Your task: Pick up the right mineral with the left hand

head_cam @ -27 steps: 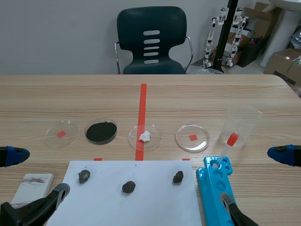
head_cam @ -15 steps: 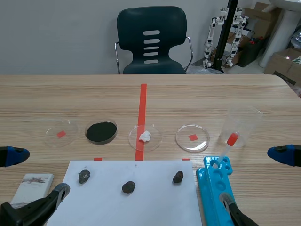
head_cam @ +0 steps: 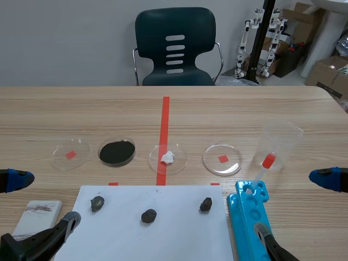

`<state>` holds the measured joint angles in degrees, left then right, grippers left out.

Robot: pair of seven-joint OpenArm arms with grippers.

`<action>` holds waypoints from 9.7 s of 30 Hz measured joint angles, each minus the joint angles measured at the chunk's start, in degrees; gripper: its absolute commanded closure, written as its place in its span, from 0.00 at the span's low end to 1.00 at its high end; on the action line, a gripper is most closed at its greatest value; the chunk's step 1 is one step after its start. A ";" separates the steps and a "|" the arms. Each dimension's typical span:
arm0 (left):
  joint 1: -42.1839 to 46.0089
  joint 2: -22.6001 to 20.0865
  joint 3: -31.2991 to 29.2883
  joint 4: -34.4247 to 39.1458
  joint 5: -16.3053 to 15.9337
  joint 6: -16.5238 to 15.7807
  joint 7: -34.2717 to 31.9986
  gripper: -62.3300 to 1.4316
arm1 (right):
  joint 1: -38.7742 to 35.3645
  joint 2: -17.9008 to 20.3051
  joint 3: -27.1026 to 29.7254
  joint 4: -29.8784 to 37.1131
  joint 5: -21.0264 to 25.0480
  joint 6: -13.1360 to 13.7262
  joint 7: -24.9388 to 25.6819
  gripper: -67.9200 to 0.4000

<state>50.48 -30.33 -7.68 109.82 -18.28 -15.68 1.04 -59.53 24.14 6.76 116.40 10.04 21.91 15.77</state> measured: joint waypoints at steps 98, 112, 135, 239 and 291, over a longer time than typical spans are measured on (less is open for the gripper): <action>-72.13 19.69 70.66 -49.72 -1.88 15.85 21.88 0.04 | 0.00 0.00 0.00 0.00 0.00 0.00 0.00 0.05; -73.66 21.62 70.66 -55.54 -1.88 14.16 21.75 0.04 | -0.02 0.00 0.00 0.00 0.00 0.00 0.00 0.05; -73.68 21.62 70.66 -56.43 -1.88 12.87 21.86 0.63 | -0.02 0.00 0.00 0.00 0.00 0.00 0.00 0.05; 6.97 -9.99 6.88 13.81 2.05 9.84 -7.69 0.87 | 0.00 0.00 -0.02 0.00 0.00 0.00 -0.17 0.05; 6.93 -9.99 6.88 13.77 2.03 9.84 -4.48 0.87 | 0.00 0.00 -0.02 0.00 0.00 0.00 -0.17 0.05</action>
